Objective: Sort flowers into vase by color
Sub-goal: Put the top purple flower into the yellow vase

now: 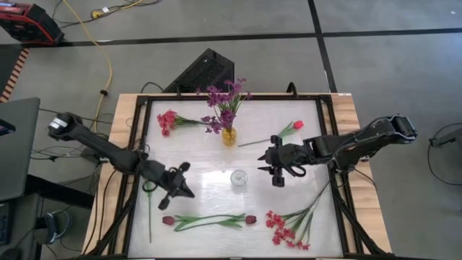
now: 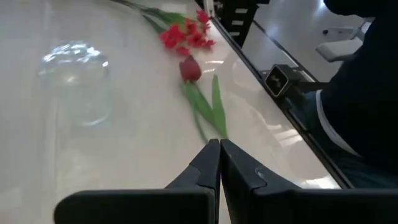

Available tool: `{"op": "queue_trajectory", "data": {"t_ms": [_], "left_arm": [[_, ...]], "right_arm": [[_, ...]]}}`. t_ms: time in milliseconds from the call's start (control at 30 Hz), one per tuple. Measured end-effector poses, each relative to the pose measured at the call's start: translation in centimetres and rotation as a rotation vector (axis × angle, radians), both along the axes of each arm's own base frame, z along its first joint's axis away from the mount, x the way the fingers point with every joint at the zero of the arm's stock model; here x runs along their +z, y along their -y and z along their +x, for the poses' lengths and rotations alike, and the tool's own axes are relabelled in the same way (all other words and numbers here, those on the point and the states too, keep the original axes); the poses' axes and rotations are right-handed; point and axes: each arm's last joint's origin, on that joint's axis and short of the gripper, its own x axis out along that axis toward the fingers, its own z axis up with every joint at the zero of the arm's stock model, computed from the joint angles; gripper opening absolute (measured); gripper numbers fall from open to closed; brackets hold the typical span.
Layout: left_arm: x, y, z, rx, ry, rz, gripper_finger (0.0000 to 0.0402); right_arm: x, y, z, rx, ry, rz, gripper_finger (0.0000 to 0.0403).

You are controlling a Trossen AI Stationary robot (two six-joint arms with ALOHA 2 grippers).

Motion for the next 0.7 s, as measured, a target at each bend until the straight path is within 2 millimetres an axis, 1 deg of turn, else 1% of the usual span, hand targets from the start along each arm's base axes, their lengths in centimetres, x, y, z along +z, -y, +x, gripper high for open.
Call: {"op": "queue_trajectory", "data": {"t_ms": [100,167,300,400,533,600,700], "left_arm": [[-1.2,1.1,1.0,0.002,-0.008,0.001,0.0003],[-2.3,1.7,1.6,0.013,-0.036,-0.010,0.0013],[-3.8,2.9,3.3,0.037,-0.127,-0.037,0.0055],[-4.0,4.0,5.1,0.033,-0.196,-0.033,0.0099],[-4.0,5.2,7.2,0.042,-0.335,0.038,0.0154],[-4.0,5.7,8.1,0.053,-0.416,0.073,0.0172],[-4.4,6.4,9.2,0.086,-0.531,0.105,0.0183]], "right_arm": [[0.0,-0.3,-0.1,0.000,0.002,0.016,0.0179],[0.0,-0.5,-0.1,0.005,0.001,0.020,0.0179],[0.0,-0.9,-0.2,0.019,0.000,0.020,0.0179],[0.0,-1.0,-0.2,0.023,0.001,0.021,0.0179],[0.0,-1.0,-0.2,0.022,0.001,0.020,0.0179],[0.0,-1.0,-0.2,0.023,0.000,0.020,0.0179],[0.0,-1.0,-0.2,0.024,-0.004,0.019,0.0179]]}}
